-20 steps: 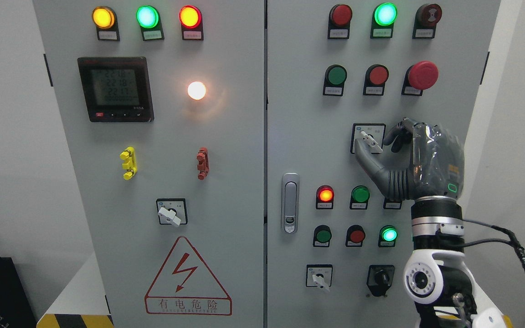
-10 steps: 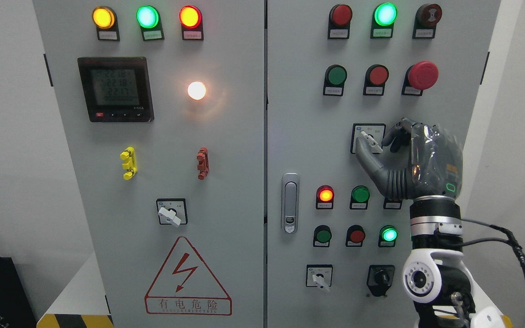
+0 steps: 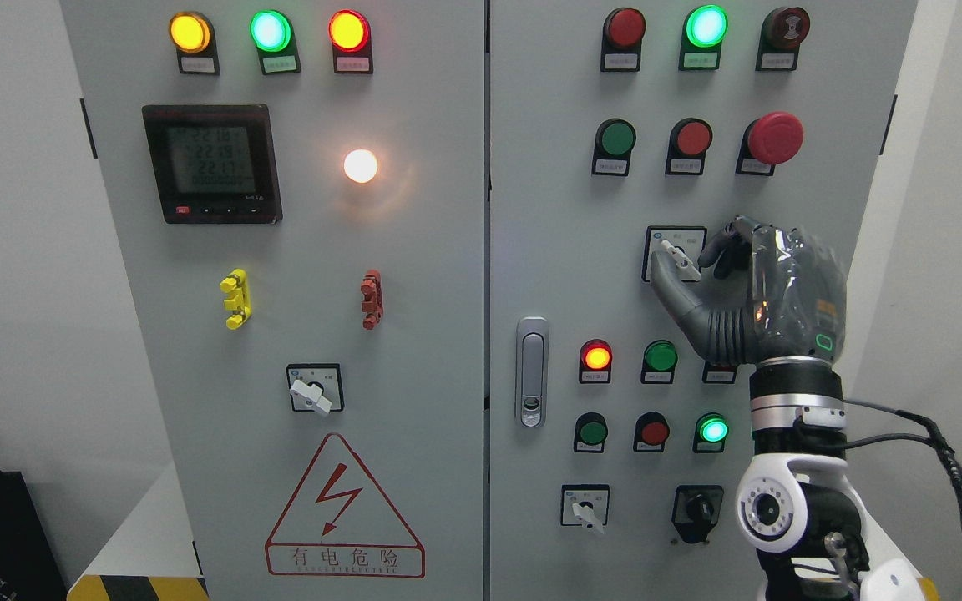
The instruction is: Rotate and turn off gray switch
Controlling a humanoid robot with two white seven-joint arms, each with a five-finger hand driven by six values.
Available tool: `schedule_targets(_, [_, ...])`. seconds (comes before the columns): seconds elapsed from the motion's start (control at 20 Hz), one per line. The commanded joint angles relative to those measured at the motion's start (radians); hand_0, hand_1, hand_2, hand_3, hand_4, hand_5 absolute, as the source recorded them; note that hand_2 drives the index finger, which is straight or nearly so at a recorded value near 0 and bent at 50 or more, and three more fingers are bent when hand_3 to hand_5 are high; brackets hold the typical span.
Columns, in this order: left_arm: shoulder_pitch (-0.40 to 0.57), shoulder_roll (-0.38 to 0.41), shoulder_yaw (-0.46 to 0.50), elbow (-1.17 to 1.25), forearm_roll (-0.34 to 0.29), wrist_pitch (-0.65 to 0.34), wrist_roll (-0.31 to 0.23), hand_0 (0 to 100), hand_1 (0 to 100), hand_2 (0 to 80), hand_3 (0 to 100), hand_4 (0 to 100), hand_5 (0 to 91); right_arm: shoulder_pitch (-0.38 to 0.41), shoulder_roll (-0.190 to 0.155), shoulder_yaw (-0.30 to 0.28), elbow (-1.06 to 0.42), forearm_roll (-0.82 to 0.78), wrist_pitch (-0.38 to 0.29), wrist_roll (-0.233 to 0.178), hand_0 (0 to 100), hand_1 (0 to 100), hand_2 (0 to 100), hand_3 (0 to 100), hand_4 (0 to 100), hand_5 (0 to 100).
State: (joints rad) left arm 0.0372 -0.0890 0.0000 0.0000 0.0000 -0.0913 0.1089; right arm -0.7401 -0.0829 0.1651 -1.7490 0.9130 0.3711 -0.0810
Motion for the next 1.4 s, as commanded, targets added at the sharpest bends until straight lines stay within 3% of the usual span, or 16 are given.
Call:
schedule_targets(0.0, [0.0,0.0,0.031,0.023,-0.008,0.001,0.0,12,39,0.0,0,0,0.0,-0.001,0.0,0.001,0.006,0.0,0.0,0.0,32,38,66,80,62,75])
schedule_targets(0.85, [0.001,0.0,0.032,0.023,-0.008,0.001,0.0,12,39,0.0,0,0,0.0,-0.002,0.0,0.01,0.006,0.001,0.0,-0.002,36,39,71,84,64,77])
schedule_targets(1.35, [0.0,0.0,0.032,0.023,-0.008,0.001,0.0,12,39,0.0,0,0,0.0,-0.008,0.002,0.019,0.013,0.0,0.0,-0.002,44,38,71,86,66,78])
